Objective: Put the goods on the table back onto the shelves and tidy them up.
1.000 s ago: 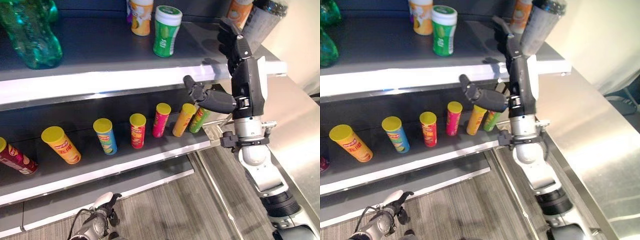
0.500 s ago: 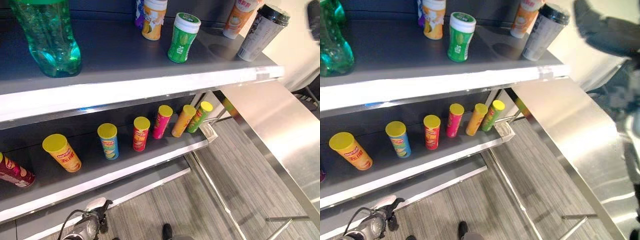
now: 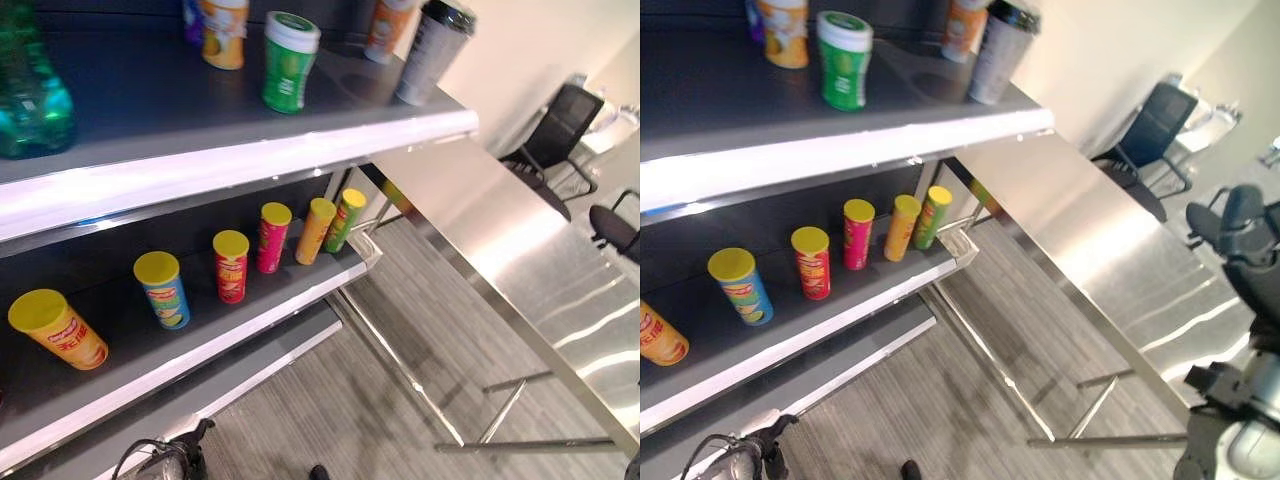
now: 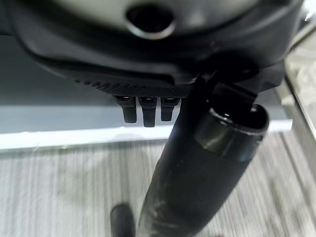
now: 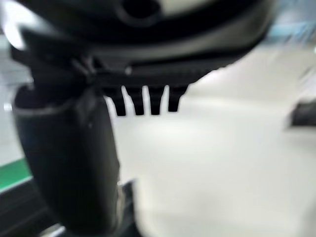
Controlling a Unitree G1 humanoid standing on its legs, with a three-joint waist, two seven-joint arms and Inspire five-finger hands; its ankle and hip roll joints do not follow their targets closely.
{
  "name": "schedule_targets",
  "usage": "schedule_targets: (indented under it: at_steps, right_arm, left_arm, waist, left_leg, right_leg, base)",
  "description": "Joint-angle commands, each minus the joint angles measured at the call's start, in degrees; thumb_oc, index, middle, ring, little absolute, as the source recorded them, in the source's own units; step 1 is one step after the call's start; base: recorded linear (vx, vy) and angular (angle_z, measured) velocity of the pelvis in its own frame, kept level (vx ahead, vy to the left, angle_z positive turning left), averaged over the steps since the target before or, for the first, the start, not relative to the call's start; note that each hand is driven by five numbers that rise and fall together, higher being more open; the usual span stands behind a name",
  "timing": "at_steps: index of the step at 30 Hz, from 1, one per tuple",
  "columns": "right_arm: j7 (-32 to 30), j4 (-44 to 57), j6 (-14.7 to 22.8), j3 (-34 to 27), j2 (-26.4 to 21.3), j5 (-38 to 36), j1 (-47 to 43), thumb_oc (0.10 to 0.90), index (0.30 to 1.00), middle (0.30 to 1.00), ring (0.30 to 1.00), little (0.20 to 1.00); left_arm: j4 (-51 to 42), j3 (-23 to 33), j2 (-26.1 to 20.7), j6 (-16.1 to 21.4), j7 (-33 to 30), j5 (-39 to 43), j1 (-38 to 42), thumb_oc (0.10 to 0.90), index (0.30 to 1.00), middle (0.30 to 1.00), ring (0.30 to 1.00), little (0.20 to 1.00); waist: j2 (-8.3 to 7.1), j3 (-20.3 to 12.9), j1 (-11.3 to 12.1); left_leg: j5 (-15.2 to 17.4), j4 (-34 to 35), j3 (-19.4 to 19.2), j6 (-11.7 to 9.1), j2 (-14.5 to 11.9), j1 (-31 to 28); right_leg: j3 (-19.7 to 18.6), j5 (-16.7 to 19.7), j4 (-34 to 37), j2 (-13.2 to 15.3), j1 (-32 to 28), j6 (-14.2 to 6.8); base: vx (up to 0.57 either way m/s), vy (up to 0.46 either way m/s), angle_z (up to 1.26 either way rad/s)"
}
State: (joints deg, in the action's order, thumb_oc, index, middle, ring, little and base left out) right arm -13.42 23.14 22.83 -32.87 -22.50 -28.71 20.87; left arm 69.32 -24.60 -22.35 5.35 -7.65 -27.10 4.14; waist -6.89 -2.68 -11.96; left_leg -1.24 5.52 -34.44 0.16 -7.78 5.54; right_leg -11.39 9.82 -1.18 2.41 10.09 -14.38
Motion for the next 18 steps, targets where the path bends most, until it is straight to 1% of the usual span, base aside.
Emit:
schedule_targets:
  at_steps: [1,2,4,5,6,7,8,9,10,11,13,15,16,17,18]
  right_arm:
    - [3.1,4.58,1.7,-3.24,0.96,3.9,-0.73,0.8,0.9,0.9,0.9,0.9]
    - [4.58,5.1,1.01,-1.44,2.12,3.78,0.61,0.8,0.9,0.9,0.9,0.9]
    - [7.86,5.83,-0.03,1.56,2.93,2.76,3.19,0.8,0.9,0.9,0.9,0.9]
    - [11.37,5.91,-1.34,5.24,3.02,1.81,5.79,0.8,0.9,0.9,0.9,0.9]
    - [12.84,5.66,-1.98,7.69,2.91,1.49,7.0,0.8,0.9,0.9,0.9,0.9]
    - [14.24,5.75,-2.52,9.33,2.16,1.24,8.07,0.8,0.9,0.9,0.9,0.9]
    - [17.4,4.11,-4.01,14.54,0.04,0.56,10.18,0.8,0.9,0.9,0.9,0.9]
    - [19.48,2.42,-4.9,17.63,-0.85,-1.51,10.45,0.8,0.9,0.9,0.9,0.9]
    - [22.94,-0.16,-5.92,21.01,-1.22,-5.15,11.11,0.8,0.9,0.9,0.9,0.9]
    - [24.43,-3.58,-6.73,23.53,-2.18,-6.06,11.52,0.8,0.9,0.9,0.9,0.9]
    - [25.17,-13.27,-9.29,28.83,-2.26,-5.59,10.96,0.8,0.9,0.9,0.9,0.9]
    - [25.41,-20.52,-10.13,31.88,-1.96,-3.42,10.1,0.8,0.9,0.9,0.9,0.9]
    - [25.46,-20.94,-9.89,32.03,-1.89,-3.35,9.82,0.8,0.9,0.9,0.9,0.9]
    - [25.24,-28.41,-10.82,34.14,-0.82,-2.12,8.94,0.8,0.9,0.9,0.9,0.9]
    - [25.11,-31.9,-11.28,34.93,-0.22,-1.49,8.41,0.8,0.9,0.9,0.9,0.9]
  left_arm:
    - [-1.85,2.01,-0.94,1.94,1.6,0.68,0.61,0.8,0.9,0.9,0.9,0.9]
    - [-1.79,2.45,-0.56,2.1,2.07,1.44,0.12,0.8,0.9,0.9,0.9,0.9]
    - [-1.97,3.33,-0.28,2.46,2.66,2.83,-0.73,0.8,0.9,0.9,0.9,0.9]
    - [-2.34,3.74,-0.09,2.69,3.23,3.88,-1.04,0.8,0.9,0.9,0.9,0.9]
    - [-2.41,3.55,-0.04,2.89,3.26,3.97,-0.99,0.8,0.9,0.9,0.9,0.9]
    - [-2.82,3.43,-0.26,3.12,3.41,3.89,-1.07,0.8,0.9,0.9,0.9,0.9]
    - [-4.33,2.45,-0.72,3.73,3.84,3.8,-1.05,0.8,0.9,0.9,0.9,0.9]
    - [-4.79,2.0,-0.9,3.99,3.91,3.82,-0.98,0.8,0.9,0.9,0.9,0.9]
    - [-5.34,1.85,-1.38,4.42,4.02,3.75,-1.23,0.8,0.9,0.9,0.9,0.9]
    - [-5.99,1.81,-1.76,4.62,4.49,3.74,-1.47,0.8,0.9,0.9,0.9,0.9]
    - [-6.93,1.68,-2.28,4.59,5.14,4.04,-1.77,0.8,0.9,0.9,0.9,0.9]
    - [-7.49,1.26,-2.53,4.5,5.4,4.28,-2.03,0.8,0.9,0.9,0.9,0.9]
    - [-7.51,1.3,-2.6,4.49,5.4,4.3,-2.02,0.8,0.9,0.9,0.9,0.9]
    - [-7.48,0.9,-2.74,4.61,5.53,4.45,-2.41,0.8,0.9,0.9,0.9,0.9]
    - [-7.4,0.76,-2.76,4.71,5.56,4.63,-2.72,0.8,0.9,0.9,0.9,0.9]
  waist:
    - [-3.1,-1.01,-0.85]
    - [-2.71,-0.86,-1.07]
    - [-2.31,-0.59,-1.63]
    - [-1.91,-0.13,-2.24]
    - [-1.7,0.31,-2.3]
    - [-1.66,0.53,-2.35]
    - [-1.62,1.35,-1.84]
    - [-1.58,1.7,-1.37]
    - [-1.6,2.17,-0.75]
    - [-1.64,2.54,-0.24]
    - [-1.37,3.14,0.85]
    - [-1.27,3.68,1.82]
    - [-1.32,3.71,1.74]
    - [-1.01,4.16,2.73]
    - [-0.87,4.26,3.16]
  left_leg:
    - [12.44,-0.52,2.65,-2.36,1.56,-7.86]
    - [12.55,-0.52,2.58,-2.31,1.74,-8.31]
    - [12.59,-0.52,2.76,-2.33,2.02,-8.61]
    - [12.48,-0.52,3.13,-2.34,2.32,-8.57]
    - [12.36,-0.52,3.34,-2.37,2.43,-8.47]
    - [12.28,-0.52,3.57,-2.38,2.51,-8.35]
    - [12.02,-0.52,4.13,-2.38,2.69,-7.92]
    - [11.86,-0.52,4.39,-2.4,2.78,-7.71]
    - [11.72,-0.52,4.91,-2.45,2.92,-7.42]
    - [11.61,-0.52,5.32,-2.48,3.01,-7.22]
    - [11.33,-0.52,6.06,-2.55,3.17,-6.86]
    - [11.19,-0.52,6.72,-2.61,3.33,-6.64]
    - [11.19,-0.52,6.77,-2.61,3.34,-6.63]
    - [11.04,-0.52,7.45,-2.57,3.51,-6.43]
    - [10.96,-0.52,7.72,-2.57,3.58,-6.33]
  right_leg:
    - [-3.17,14.1,0.46,-1.21,-2.14,-0.62]
    - [-3.13,14.2,0.21,-1.54,-1.89,-0.62]
    - [-2.78,14.53,-0.2,-1.88,-1.57,-0.62]
    - [-2.57,14.95,-0.68,-2.24,-1.11,-0.62]
    - [-2.51,15.01,-0.89,-2.3,-0.88,-0.62]
    - [-2.44,14.98,-0.96,-2.33,-0.75,-0.62]
    - [-2.17,14.84,-1.12,-2.18,-0.51,-0.62]
    - [-2.01,14.77,-1.18,-2.05,-0.48,-0.62]
    - [-1.74,14.64,-1.14,-1.81,-0.54,-0.62]
    - [-1.46,14.46,-1.13,-1.67,-0.56,-0.62]
    - [-0.83,14.06,-1.1,-1.23,-0.67,-0.62]
    - [-0.22,13.99,-1.02,-0.77,-0.8,-0.62]
    - [-0.17,13.98,-1.01,-0.75,-0.82,-0.62]
    - [0.36,13.89,-0.98,-0.37,-0.94,-0.62]
    - [0.49,13.91,-1.0,-0.19,-0.97,-0.62]
  base:
    - [0.03,0.021,-0.24]
    - [0.03,0.031,-0.3]
    - [0.01,0.021,-0.18]
    - [0.0,0.0,0.0]
    - [-0.02,0.019,0.06]
    - [-0.04,0.025,0.09]
    - [-0.04,0.017,0.12]
    - [-0.05,0.009,0.14]
    - [-0.03,0.001,0.19]
    - [-0.02,0.0,0.24]
    - [-0.01,0.019,0.31]
    - [0.0,0.02,0.22]
    - [0.01,0.018,0.19]
    - [0.01,0.015,0.22]
    - [0.01,0.023,0.23]
